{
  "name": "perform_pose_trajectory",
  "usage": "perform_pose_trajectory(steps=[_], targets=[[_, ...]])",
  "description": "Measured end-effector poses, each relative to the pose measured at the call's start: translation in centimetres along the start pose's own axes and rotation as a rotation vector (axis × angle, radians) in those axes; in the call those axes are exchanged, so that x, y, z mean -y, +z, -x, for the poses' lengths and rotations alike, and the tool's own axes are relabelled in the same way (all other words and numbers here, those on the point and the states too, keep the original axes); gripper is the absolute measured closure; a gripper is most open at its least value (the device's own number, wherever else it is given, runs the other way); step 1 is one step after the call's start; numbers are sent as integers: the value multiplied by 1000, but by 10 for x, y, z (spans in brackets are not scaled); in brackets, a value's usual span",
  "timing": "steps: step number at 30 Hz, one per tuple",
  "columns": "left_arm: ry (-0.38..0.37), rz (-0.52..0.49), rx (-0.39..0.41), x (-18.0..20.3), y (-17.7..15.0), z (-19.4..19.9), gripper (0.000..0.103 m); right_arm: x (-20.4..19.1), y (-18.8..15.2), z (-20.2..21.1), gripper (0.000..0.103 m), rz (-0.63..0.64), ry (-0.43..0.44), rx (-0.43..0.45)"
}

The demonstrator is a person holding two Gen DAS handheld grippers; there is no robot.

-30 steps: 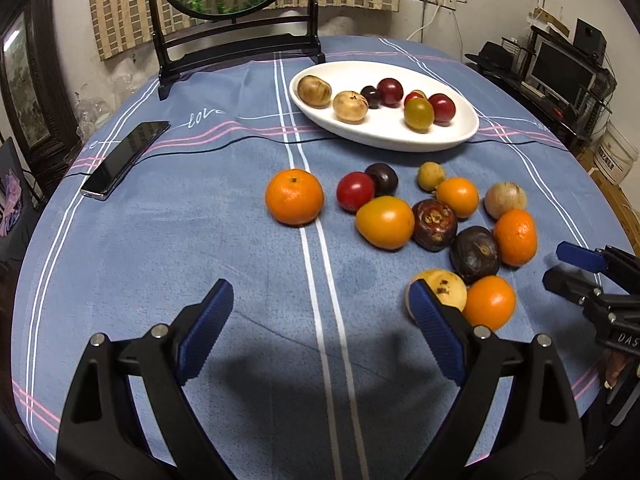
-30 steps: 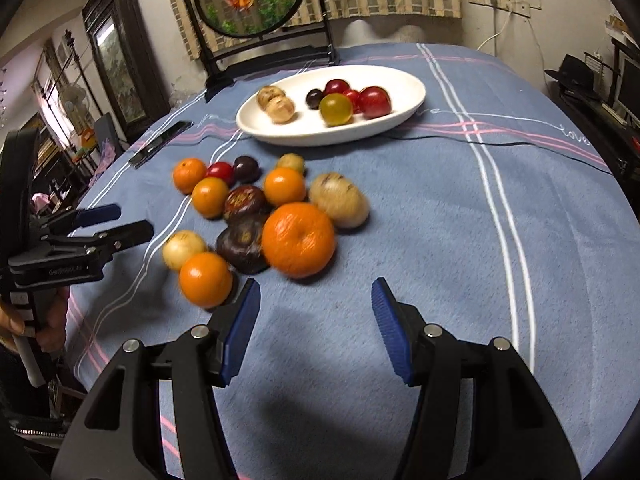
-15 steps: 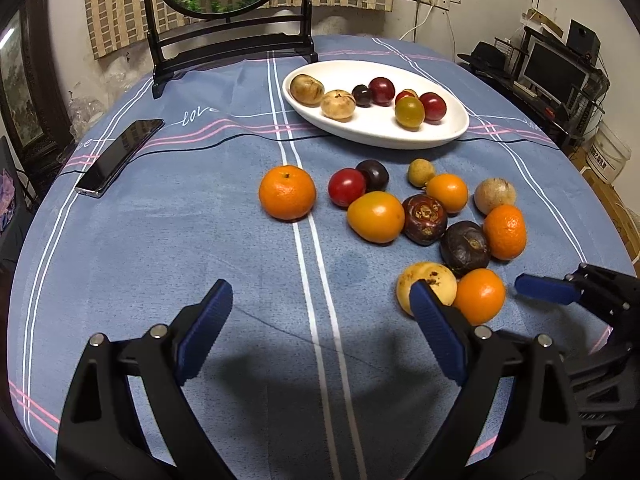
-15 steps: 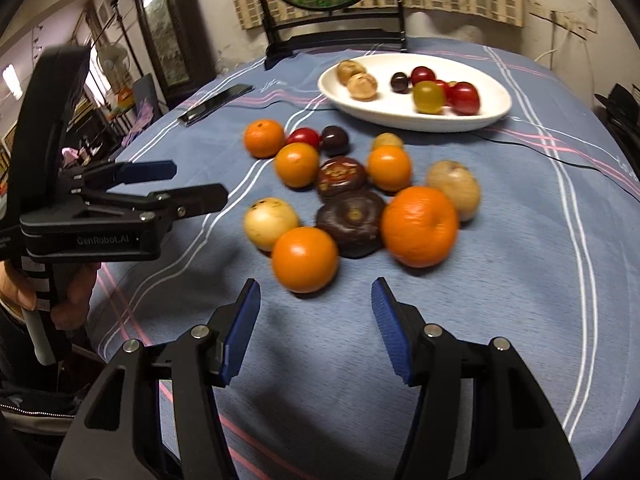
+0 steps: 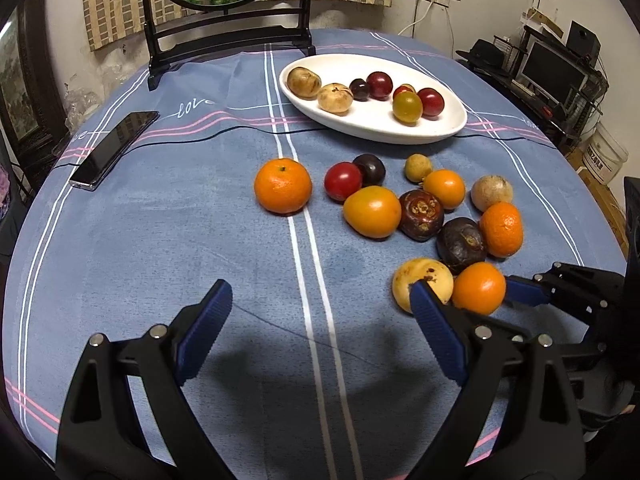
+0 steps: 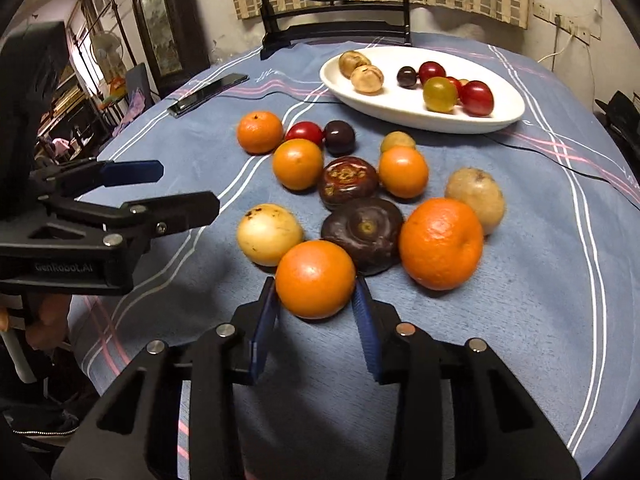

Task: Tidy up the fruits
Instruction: 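Grasp the orange with the right gripper, then grasp the yellow mottled fruit with the left gripper while the right gripper holds the orange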

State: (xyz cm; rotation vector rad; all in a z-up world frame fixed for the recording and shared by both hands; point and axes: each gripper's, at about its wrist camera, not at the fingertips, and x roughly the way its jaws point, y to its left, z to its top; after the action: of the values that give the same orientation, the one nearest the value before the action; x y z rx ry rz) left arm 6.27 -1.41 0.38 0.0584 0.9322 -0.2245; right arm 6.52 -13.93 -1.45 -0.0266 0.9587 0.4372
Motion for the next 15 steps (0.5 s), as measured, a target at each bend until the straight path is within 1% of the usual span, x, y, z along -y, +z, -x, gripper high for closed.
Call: perform_pose_trajectory(steps=[5,8,12,15], targets=[[-29,-30,6,10,0,4,11,14,-8,16,64,-31,-6,27],[-52,-58,2,17,0,4,11,27,-16,24,64,-48,-30,30],[-71,-96,-23,31,-3,-4,11,41,-25,34,64,-78,-62,38],[-68,-112,-47,39,-4,-13,11,47,-29,40,64,-92,-67,50]])
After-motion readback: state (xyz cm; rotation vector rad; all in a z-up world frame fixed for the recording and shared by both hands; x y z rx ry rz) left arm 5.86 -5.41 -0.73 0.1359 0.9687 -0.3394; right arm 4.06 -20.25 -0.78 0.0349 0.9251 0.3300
